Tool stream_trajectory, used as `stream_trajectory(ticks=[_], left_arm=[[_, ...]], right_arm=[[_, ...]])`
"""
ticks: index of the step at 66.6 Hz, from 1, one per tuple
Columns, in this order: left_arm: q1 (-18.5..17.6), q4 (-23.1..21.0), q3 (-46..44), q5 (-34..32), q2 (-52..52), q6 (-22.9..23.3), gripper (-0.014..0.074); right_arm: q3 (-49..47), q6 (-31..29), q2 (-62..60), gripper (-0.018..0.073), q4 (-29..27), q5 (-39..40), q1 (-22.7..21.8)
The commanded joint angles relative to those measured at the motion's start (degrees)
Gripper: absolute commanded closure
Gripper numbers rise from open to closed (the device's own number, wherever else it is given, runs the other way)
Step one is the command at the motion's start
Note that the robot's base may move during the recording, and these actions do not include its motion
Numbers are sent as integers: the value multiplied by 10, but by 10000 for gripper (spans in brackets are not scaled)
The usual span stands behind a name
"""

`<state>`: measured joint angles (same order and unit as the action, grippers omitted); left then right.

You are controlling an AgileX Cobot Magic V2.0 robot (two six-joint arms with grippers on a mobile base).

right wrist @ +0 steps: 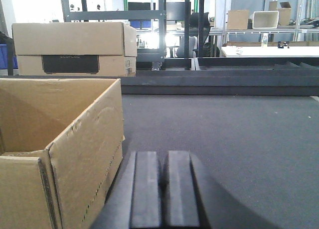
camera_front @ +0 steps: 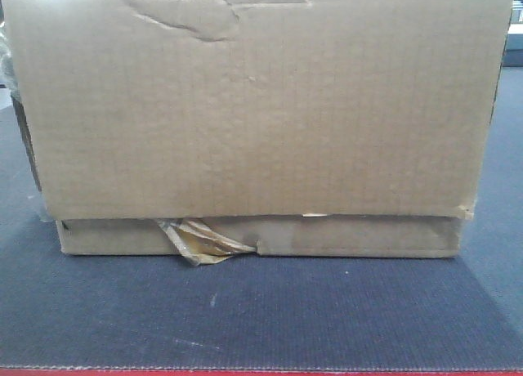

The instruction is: Grab carton from right shelf to conveyor

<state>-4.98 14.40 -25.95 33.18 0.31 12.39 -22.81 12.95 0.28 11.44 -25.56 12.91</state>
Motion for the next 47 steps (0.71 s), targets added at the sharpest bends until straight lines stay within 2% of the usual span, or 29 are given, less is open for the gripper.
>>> stream_trajectory(ticks=[1, 7, 13, 21, 25, 34, 42, 45, 47], left_arm=[[8, -35, 5, -12, -3, -65, 592], [27, -60, 20, -14, -3, -69, 592], [44, -86, 46, -33, -3, -96, 592], [62, -133, 104, -105, -3, -156, 592], [69, -154, 137, -142, -3, -159, 592], [71, -154, 211, -256, -3, -159, 592], [71, -154, 259, -327, -3, -159, 592], [71, -154, 259, -338, -3, -159, 592], [71, -154, 259, -311, -3, -159, 592]], right_arm=[[0, 0, -3, 627, 7, 16, -1], [0, 0, -3, 627, 6, 16, -1], [0, 0, -3, 627, 6, 16, -1], [0, 0, -3, 627, 6, 16, -1], [0, 0, -3, 627, 6, 16, -1], [0, 0, -3, 627, 6, 16, -1], [0, 0, -3, 627, 6, 16, -1], [0, 0, -3, 627, 6, 16, -1], [0, 0, -3, 627, 6, 16, -1]])
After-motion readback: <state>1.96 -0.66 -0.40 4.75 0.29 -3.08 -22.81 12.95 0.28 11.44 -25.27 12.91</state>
